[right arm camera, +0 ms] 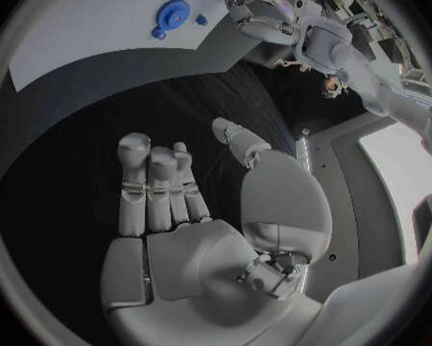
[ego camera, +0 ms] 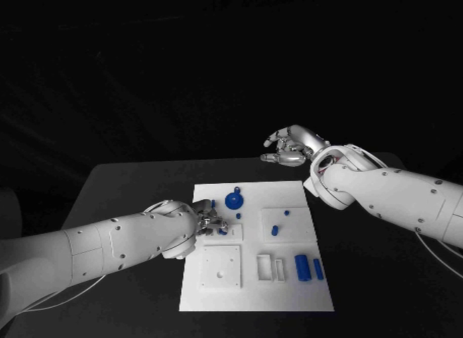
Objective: Assemble the parts on the task board
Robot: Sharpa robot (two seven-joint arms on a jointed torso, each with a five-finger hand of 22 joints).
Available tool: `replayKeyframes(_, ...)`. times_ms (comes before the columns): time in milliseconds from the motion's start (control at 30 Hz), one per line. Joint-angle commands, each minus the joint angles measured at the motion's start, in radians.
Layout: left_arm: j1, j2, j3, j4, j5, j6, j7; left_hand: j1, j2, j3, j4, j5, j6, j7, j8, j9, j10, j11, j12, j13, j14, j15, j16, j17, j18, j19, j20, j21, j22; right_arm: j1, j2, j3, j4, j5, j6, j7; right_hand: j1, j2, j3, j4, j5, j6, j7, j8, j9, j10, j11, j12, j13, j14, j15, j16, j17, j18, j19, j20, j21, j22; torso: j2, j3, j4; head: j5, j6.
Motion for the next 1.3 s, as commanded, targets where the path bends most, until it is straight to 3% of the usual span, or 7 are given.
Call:
replayKeyframes(33,-0.001,0.0,0.0,-0.001,-0.002,0.011,-0.001,0.004,0.014,0.008,0.0,-0.004,0.159,-0.104,0.002,0.027,-0.024,-0.026,0.005,0.001,0.021,-0.056,0.004,-0.002,0.016,0.005,-0.132,0.004,0.001,0.0,0.0,0.001,0.001,0.001,0.008,0.003,0.008,0.001,-0.005,0.003,0.004,-0.013,0.022,0.006,0.001,-0.006,-0.001,0.004,-0.001,-0.001,-0.003,-0.004,-0.001,0.101,0.006,-0.001,-0.005,0.005,0.0,-0.0003,0.0,0.0,0.0)
replayKeyframes(633,-0.002,-0.003,0.0,0.0,0.002,0.029,-0.008,0.003,0.02,0.009,0.001,-0.011,0.158,-0.103,0.0,0.027,-0.026,-0.025,0.008,0.0,0.019,-0.055,0.006,-0.004,0.016,0.003,-0.132,0.005,0.002,0.0,0.001,0.001,-0.001,0.001,0.011,0.002,0.008,0.002,-0.005,0.004,0.007,-0.013,0.022,0.006,0.001,-0.006,-0.001,0.005,-0.002,-0.001,-0.003,-0.004,-0.001,0.101,0.007,-0.001,-0.005,0.005,0.0,-0.0011,0.0001,0.001,-0.005)
replayKeyframes(1033,-0.002,0.0,0.0,0.002,0.015,0.041,0.0,-0.014,0.029,0.001,0.013,-0.02,0.169,-0.105,0.001,0.027,-0.028,-0.026,0.019,0.002,0.017,-0.052,0.015,-0.007,0.014,0.0,-0.131,0.006,0.004,0.0,0.004,0.001,-0.003,0.001,0.013,0.002,0.008,0.002,-0.006,0.005,0.01,-0.014,0.022,0.006,0.001,-0.007,-0.001,0.006,-0.003,-0.001,-0.003,-0.003,-0.001,0.101,0.007,-0.001,-0.005,0.005,0.0,0.0007,-0.0006,0.003,-0.007)
replayKeyframes(1167,-0.002,0.0,0.0,0.0,0.016,0.039,0.002,-0.02,0.032,0.0,0.022,-0.071,0.173,-0.106,-0.001,0.027,-0.031,-0.027,0.027,0.003,0.014,-0.051,0.021,-0.01,0.015,-0.002,-0.132,0.006,0.006,0.0,0.005,0.001,-0.004,0.001,0.013,0.002,0.008,0.002,-0.006,0.005,0.013,-0.014,0.022,0.006,0.001,-0.007,-0.001,0.006,-0.004,-0.001,-0.003,-0.003,-0.001,0.101,0.007,-0.001,-0.005,0.006,0.0,0.0011,-0.0003,0.003,-0.007)
replayKeyframes(1300,-0.002,0.001,0.0,-0.001,0.017,0.035,0.003,-0.024,0.037,0.001,0.028,-0.09,0.175,-0.106,-0.002,0.027,-0.032,-0.027,0.03,0.003,0.014,-0.051,0.024,-0.011,0.015,-0.003,-0.132,0.007,0.006,0.0,0.006,0.001,-0.005,0.001,0.014,0.002,0.008,0.003,-0.006,0.005,0.015,-0.014,0.022,0.006,0.001,-0.007,0.0,0.007,-0.005,-0.001,-0.003,-0.003,-0.001,0.101,0.007,-0.001,-0.006,0.006,0.001,0.0012,-0.0002,0.004,-0.006)
